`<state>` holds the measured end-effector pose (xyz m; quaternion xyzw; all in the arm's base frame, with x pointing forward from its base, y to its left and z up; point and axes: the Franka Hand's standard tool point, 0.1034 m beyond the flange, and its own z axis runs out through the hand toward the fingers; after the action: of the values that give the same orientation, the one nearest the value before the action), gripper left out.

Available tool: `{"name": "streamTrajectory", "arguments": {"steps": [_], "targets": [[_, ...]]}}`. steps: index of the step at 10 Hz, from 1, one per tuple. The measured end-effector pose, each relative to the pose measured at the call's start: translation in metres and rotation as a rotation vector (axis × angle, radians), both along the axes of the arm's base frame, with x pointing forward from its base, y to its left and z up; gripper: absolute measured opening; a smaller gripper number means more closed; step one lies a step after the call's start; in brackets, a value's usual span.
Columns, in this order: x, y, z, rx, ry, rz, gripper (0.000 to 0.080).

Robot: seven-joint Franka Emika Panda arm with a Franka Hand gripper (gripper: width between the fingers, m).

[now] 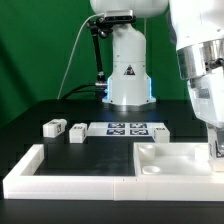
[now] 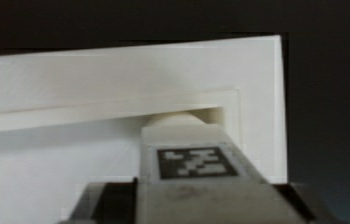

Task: Assemble one leg

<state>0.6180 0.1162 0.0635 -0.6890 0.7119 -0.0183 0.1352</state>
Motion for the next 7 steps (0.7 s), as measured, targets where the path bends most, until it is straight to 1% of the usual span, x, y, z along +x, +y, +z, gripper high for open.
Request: {"name": "streamTrajectory", "arguments": {"steps": [1, 2, 3, 6, 7], "targets": [[0.0000, 0.0000, 0.0000, -0.009, -0.007, 0.042, 0.0474], [0.0017, -0.0009, 0.0027, -0.023, -0.019, 0.120, 0.0590], [0.0036, 0.0002, 0.0049, -0.049, -0.038, 0.236, 0.0631], [0.0042, 0.0028, 0.0032, -0.136, -0.085, 0.626, 0.0646], [0.0044, 0.0064, 0.0023, -0.163, -0.081, 0.772, 0.0649]]}}
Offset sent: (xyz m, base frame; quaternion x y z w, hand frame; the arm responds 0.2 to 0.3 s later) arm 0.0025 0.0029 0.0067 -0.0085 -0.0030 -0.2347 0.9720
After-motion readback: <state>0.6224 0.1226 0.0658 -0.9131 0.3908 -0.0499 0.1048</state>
